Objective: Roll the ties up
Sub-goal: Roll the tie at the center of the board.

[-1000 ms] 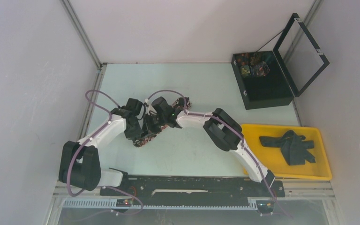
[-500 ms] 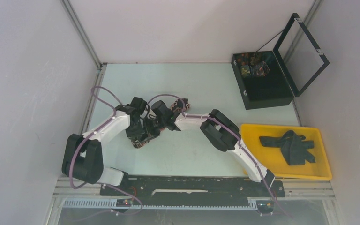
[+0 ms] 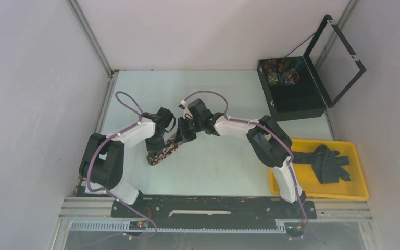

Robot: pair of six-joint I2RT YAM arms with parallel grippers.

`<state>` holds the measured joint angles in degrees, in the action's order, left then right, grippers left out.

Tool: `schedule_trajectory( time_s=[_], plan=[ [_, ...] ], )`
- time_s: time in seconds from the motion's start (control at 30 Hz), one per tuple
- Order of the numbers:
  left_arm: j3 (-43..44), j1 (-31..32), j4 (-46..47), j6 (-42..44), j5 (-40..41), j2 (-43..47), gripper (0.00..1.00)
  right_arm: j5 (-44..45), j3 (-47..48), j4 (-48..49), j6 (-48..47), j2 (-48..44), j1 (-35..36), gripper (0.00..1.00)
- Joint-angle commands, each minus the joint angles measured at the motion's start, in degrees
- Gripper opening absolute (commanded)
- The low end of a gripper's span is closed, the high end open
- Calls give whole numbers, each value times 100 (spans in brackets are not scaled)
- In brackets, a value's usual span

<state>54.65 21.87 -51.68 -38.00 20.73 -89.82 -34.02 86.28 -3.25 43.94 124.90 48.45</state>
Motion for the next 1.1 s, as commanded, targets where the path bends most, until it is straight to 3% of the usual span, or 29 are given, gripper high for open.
schedule_trajectory(
  time_s=[0.0,0.07,0.43,1.07],
  plan=[
    [176,28,192,-298,215,-256,0,329,-258,-115,-338,-561,-97,14],
    [227,29,210,-338,177,-334,1,350,-331,-129,-366,-619,-128,14],
    [863,28,-39,-286,-61,-660,29,531,-409,-302,-523,-773,-129,13],
    [1041,31,-153,-478,-36,-262,64,533,-397,-304,-620,-989,-112,13]
  ],
)
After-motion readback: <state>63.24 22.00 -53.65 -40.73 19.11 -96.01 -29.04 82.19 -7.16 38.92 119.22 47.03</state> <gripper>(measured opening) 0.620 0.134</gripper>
